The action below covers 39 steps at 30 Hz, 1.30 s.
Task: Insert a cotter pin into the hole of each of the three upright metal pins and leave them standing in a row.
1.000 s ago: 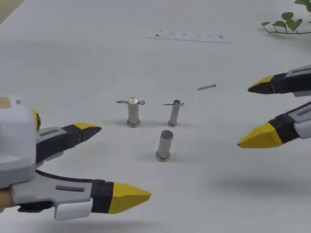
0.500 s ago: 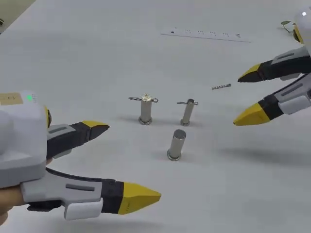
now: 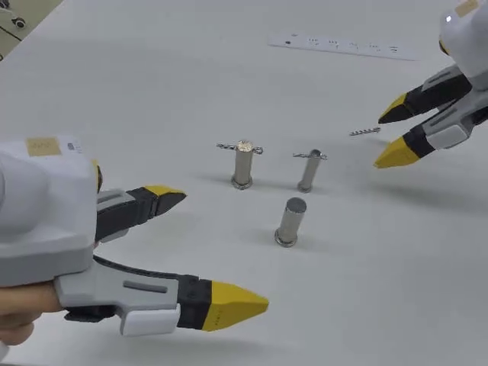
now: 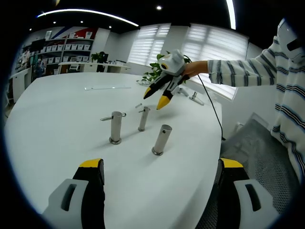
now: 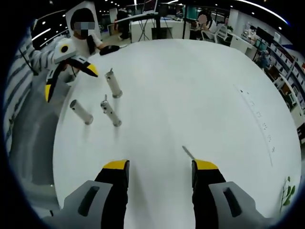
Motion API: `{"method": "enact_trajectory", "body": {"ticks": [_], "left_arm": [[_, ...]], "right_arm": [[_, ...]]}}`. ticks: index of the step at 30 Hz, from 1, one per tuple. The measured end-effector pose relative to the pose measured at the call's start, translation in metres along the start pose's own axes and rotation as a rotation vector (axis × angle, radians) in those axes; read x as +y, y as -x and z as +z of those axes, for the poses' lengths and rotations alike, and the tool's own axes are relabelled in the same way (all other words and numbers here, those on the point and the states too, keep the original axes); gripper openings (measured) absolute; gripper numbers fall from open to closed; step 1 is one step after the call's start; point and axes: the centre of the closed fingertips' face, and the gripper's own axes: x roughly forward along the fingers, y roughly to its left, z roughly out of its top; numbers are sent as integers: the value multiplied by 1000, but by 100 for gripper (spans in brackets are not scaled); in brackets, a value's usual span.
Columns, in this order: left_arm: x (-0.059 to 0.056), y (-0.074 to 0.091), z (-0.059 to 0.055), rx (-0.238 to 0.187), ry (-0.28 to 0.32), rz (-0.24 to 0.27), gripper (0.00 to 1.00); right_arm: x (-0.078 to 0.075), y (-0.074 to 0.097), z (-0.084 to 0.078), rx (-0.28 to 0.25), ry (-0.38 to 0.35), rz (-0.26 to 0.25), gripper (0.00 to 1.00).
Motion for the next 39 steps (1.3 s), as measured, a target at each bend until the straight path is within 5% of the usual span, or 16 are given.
{"method": "enact_trajectory", "body": {"ticks": [5, 9, 15, 21, 28, 33, 39], "left_arm": [[1, 0, 3, -11, 4, 2, 99], [6, 0, 4, -13, -11, 26, 99], [8, -2, 9, -27, -5, 31, 99], [6, -2, 8, -23, -5, 24, 99], [1, 0, 17, -51, 0, 27, 99], [1, 1, 16, -45, -15, 35, 99], [0, 2, 16, -46, -15, 36, 99]], "right_arm": [[-18, -6, 1, 45, 60, -55, 50], [-18, -15, -3, 74, 34, -28, 37], [-27, -27, -13, 140, 57, -49, 37], [-21, -26, -15, 139, -46, -9, 30], [-21, -26, -14, 163, -62, -36, 27], [-17, -23, -20, 247, 64, -34, 7], [-13, -23, -20, 292, 102, -40, 6]]}}
